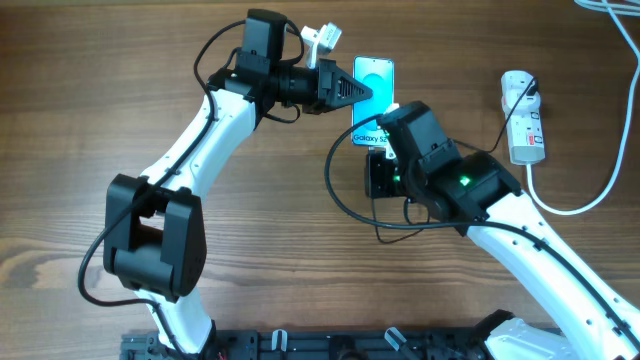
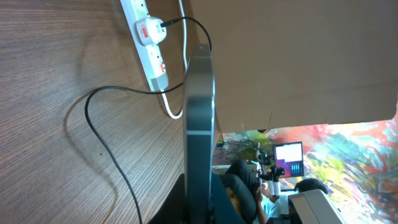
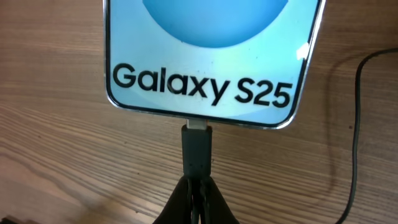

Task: Plug charger to phone and switch on socket
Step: 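Open the right gripper to release the plug and pull back, then lower the phone flat onto the table with the left gripper and release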

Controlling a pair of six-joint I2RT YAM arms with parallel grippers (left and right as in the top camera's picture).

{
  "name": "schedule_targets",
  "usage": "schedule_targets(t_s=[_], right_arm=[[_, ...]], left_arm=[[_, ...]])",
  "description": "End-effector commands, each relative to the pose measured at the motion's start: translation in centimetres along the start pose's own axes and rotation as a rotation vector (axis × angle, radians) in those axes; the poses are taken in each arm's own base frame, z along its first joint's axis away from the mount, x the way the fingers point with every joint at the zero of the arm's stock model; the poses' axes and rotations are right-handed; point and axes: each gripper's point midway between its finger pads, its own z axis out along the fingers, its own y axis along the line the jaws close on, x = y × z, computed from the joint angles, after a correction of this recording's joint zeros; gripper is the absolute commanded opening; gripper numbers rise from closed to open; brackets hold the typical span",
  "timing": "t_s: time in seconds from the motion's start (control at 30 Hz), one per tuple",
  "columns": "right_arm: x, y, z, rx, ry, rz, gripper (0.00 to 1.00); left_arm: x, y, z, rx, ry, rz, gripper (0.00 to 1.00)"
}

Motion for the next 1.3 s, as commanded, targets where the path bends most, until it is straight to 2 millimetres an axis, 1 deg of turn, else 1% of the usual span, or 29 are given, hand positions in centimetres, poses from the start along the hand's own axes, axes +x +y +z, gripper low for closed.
schedule_targets(t_s=[0.0,0.17,0.47,0.6,0.63,0.7,0.73,0.77,0.83,0.9,0.93,0.97,1.0,1.07,1.13,1.17,1.27], right_arm=[[-1.8,-0.2,-1.0,0.012,-0.067,-0.011,0.04],[-2.3,0.0,-1.0,0.002,-0.086,-0.013,0.04],[-4.0,0.8,-1.2,-0.024,-0.156,-0.02,0.04],[-4.5,0.2,-1.3,0.012,-0.181,-0.018,0.04],[-4.5,0.2,-1.3,0.012,-0.181,-0.017,0.08],[-4.4,0.1,-1.3,0.013,-0.178,-0.017,0.27],[-4.3,0.1,-1.3,0.014,-0.173,-0.016,0.41],[-4.1,0.1,-1.2,0.014,-0.168,-0.015,0.5],[-3.7,0.2,-1.2,0.003,-0.149,-0.014,0.6],[-3.2,0.1,-1.1,0.005,-0.125,0.006,0.78],[-2.8,-0.1,-1.1,0.013,-0.11,0.012,0.86],[-2.4,-0.3,-1.0,0.022,-0.094,0.019,0.95],[-2.2,-0.5,-1.0,0.027,-0.084,0.036,1.0],[-1.8,-0.7,-1.0,0.034,-0.069,0.083,1.0],[-1.5,-0.9,-1.0,0.041,-0.058,0.151,1.0],[-1.4,-1.0,-1.0,0.046,-0.055,0.175,1.0],[-1.2,-1.1,-0.9,0.049,-0.051,0.195,1.0]], left_arm=[[0.7,-2.4,0.1,0.052,0.03,0.062,0.04],[0.8,-2.4,0.1,0.051,0.034,0.051,0.04],[1.0,-2.2,0.1,0.047,0.039,0.034,0.04],[1.0,-2.2,0.1,0.045,0.039,0.033,0.04],[1.0,-2.2,0.1,0.045,0.039,0.033,0.04],[0.9,-2.2,0.0,0.044,0.038,0.033,0.04],[0.9,-2.2,0.0,0.043,0.037,0.033,0.04],[0.8,-2.0,0.0,0.033,0.03,0.031,0.04],[0.3,-1.2,0.0,-0.011,0.001,0.031,0.04],[-0.6,1.2,-0.4,-0.137,-0.063,-0.005,0.04],[-0.9,2.9,-0.9,-0.224,-0.097,-0.038,0.04],[-1.0,4.4,-1.4,-0.302,-0.122,-0.071,0.04],[-0.8,5.7,-2.0,-0.37,-0.136,-0.104,0.04],[-0.2,7.8,-2.9,-0.479,-0.146,-0.156,0.04],[0.7,8.9,-3.4,-0.541,-0.131,-0.191,0.04],[1.2,9.0,-3.5,-0.551,-0.113,-0.186,0.04],[2.7,10.0,-4.0,-0.607,-0.069,-0.224,0.04]])
